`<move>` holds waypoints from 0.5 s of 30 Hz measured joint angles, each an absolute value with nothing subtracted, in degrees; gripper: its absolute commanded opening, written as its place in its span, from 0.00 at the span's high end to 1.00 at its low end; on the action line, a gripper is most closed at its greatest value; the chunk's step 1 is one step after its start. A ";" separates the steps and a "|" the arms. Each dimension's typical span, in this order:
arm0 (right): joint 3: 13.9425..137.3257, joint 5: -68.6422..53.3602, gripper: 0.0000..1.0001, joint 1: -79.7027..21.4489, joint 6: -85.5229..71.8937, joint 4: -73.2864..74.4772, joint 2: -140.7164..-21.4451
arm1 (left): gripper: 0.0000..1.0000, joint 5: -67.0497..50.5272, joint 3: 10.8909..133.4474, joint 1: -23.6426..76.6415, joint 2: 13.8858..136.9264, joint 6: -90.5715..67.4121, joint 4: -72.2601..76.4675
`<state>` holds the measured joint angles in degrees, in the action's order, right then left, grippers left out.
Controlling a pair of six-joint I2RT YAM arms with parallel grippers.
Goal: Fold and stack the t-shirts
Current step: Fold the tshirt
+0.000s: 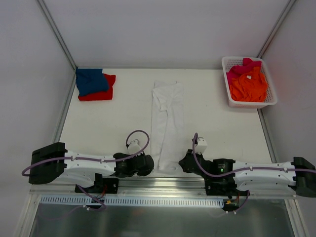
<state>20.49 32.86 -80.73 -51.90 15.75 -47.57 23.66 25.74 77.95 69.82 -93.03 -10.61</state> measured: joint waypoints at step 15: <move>20.93 33.01 0.84 -80.77 -51.59 16.95 -49.19 | 0.20 24.12 32.99 76.01 74.17 -85.56 -14.06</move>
<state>20.93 33.01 -80.77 -51.59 16.95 -49.19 24.12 32.99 76.01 74.17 -85.56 -14.06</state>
